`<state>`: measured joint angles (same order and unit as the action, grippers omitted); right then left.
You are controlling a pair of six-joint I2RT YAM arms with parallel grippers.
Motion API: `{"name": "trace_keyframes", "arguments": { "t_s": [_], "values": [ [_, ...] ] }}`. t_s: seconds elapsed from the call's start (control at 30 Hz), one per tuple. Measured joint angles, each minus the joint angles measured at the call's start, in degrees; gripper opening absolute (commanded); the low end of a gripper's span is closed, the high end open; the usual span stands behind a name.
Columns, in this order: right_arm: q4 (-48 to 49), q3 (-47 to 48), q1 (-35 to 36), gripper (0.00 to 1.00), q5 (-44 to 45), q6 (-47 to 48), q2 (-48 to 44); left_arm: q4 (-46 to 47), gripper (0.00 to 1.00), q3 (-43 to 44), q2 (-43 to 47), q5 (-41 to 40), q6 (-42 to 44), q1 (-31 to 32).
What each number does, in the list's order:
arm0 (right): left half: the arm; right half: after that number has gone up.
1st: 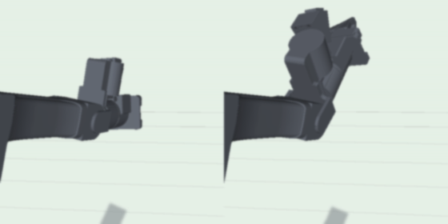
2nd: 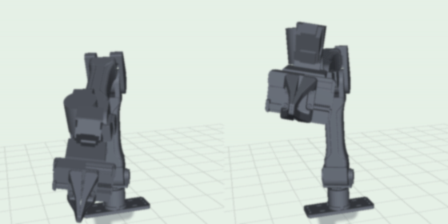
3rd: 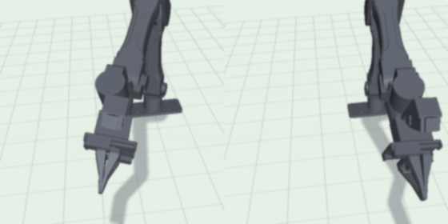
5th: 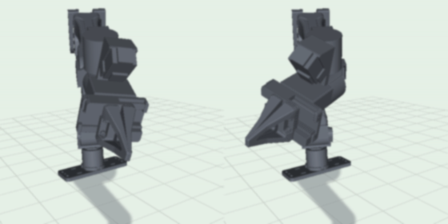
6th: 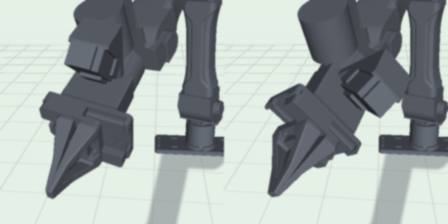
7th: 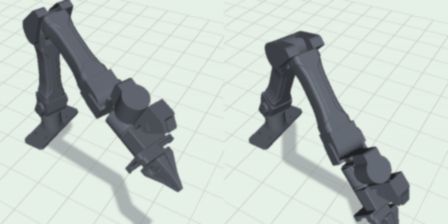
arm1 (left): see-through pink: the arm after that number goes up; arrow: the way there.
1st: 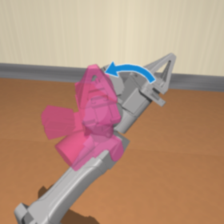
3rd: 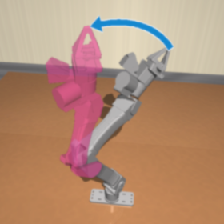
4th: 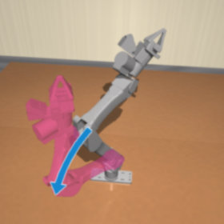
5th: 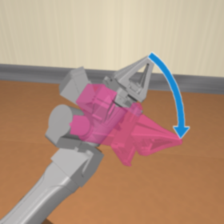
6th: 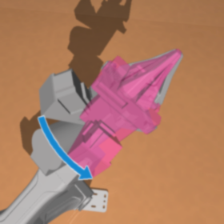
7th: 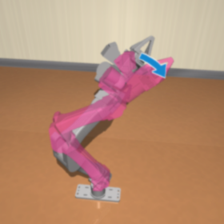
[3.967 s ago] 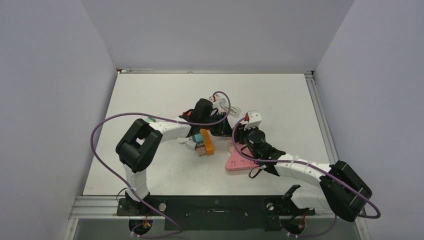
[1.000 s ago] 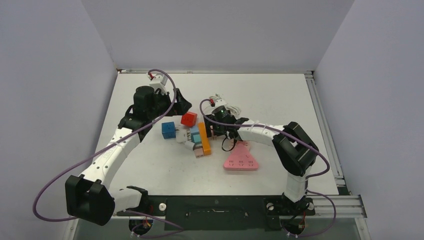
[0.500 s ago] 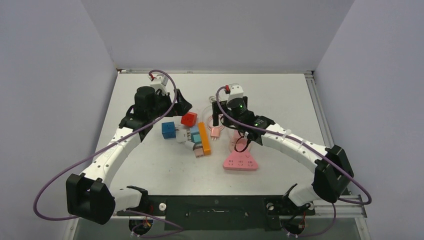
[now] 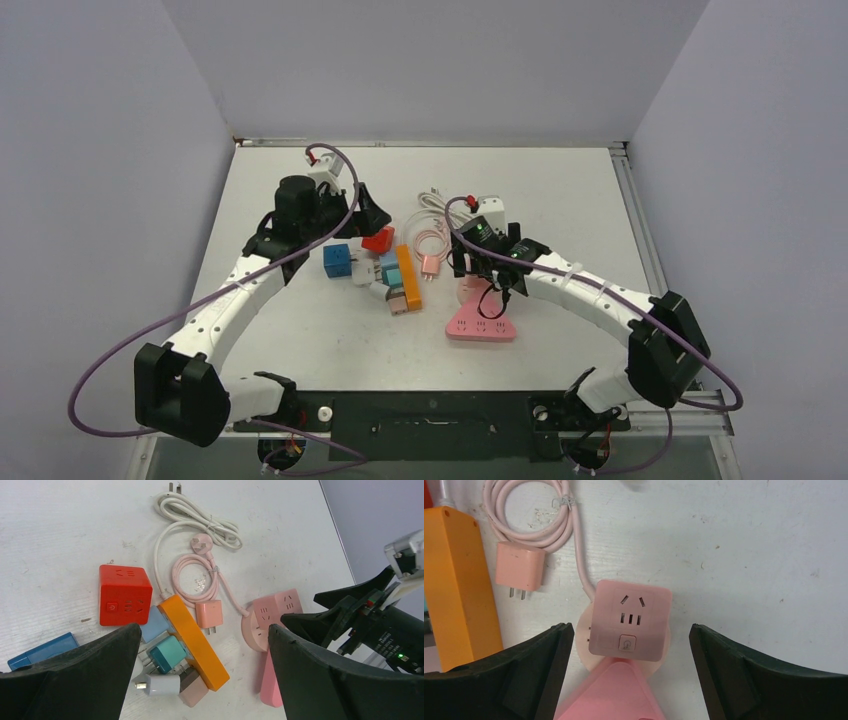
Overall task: Pull the plug off the socket
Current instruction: Place the plug at the center of the board, then remove the plug from the socket.
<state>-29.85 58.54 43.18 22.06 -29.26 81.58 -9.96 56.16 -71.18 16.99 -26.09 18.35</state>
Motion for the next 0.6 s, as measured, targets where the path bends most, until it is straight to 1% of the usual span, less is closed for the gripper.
{"name": "trace_keyframes", "arguments": {
  "t_s": [0.23, 0.33, 0.37, 0.5, 0.57, 0.6],
  "values": [
    [0.26, 0.04, -0.44, 0.90, -0.50, -0.59, 5.95, -0.02, 0.96, -0.02, 0.00, 0.70, -0.15, 0.94],
    [0.15, 0.04, -0.85, 0.97, -0.44, -1.31, 8.81, -0.02, 0.96, -0.02, 0.00, 0.85, -0.15, 1.11],
    [0.09, 0.07, -0.90, 0.96, -0.28, -1.53, 9.44, -0.02, 0.96, -0.02, 0.00, 0.87, -0.15, 1.14],
    [-0.42, 0.17, -1.18, 0.82, 0.35, -2.19, 11.32, -0.02, 0.96, -0.02, 0.00, 0.85, -0.15, 1.14],
    [-0.24, 0.17, -1.22, 0.68, 0.33, -2.60, 11.32, -0.02, 0.96, -0.02, 0.00, 0.85, -0.15, 1.14],
    [0.09, 0.17, -1.27, 0.59, 0.22, -2.89, 11.32, -0.04, 0.96, -0.02, 0.00, 0.87, -0.15, 1.14]
  ]
}}
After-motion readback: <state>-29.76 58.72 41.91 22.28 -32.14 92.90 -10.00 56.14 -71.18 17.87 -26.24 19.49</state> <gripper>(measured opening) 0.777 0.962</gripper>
